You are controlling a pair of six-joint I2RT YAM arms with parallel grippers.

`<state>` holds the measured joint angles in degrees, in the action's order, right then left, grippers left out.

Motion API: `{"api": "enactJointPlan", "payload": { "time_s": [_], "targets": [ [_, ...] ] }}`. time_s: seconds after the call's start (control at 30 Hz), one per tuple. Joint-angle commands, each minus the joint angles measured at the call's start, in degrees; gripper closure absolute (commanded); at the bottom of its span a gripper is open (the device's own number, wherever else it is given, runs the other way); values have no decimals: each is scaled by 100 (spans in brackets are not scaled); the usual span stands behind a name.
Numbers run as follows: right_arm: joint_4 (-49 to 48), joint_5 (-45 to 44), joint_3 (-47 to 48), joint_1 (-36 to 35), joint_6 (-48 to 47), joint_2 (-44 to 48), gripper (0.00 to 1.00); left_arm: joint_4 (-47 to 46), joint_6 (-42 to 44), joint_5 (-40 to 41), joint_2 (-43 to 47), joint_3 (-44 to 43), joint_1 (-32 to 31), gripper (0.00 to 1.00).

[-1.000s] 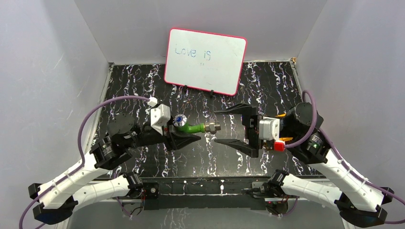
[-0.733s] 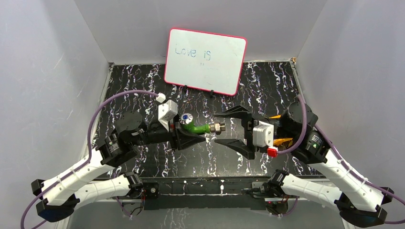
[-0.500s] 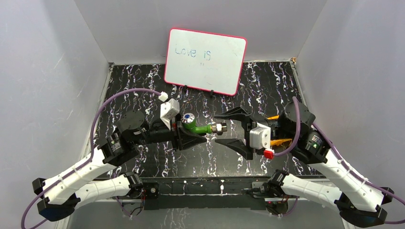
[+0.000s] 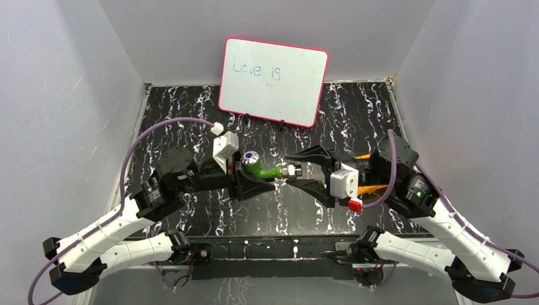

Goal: Install the water faucets
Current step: Screw the water faucet onto the adaptor.

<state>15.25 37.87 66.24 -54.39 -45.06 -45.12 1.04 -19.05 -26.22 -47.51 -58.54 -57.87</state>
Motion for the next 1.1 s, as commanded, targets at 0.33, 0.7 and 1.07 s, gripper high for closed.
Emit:
{"api": "enactJointPlan", "payload": {
  "time_s": [0.33, 0.7, 1.07],
  "targets": [
    [-838, 53, 9, -16, 1166, 39, 79, -320, 238, -50, 265, -232, -16, 100],
    [-1402, -235, -114, -17, 3421, -74, 87, -420, 1316, 167, 373, -190, -15, 100],
    [-1363, -1046, -49, -15, 5531, -240, 90, -535, 3367, 163, 470, -170, -16, 100]
  ]
}}
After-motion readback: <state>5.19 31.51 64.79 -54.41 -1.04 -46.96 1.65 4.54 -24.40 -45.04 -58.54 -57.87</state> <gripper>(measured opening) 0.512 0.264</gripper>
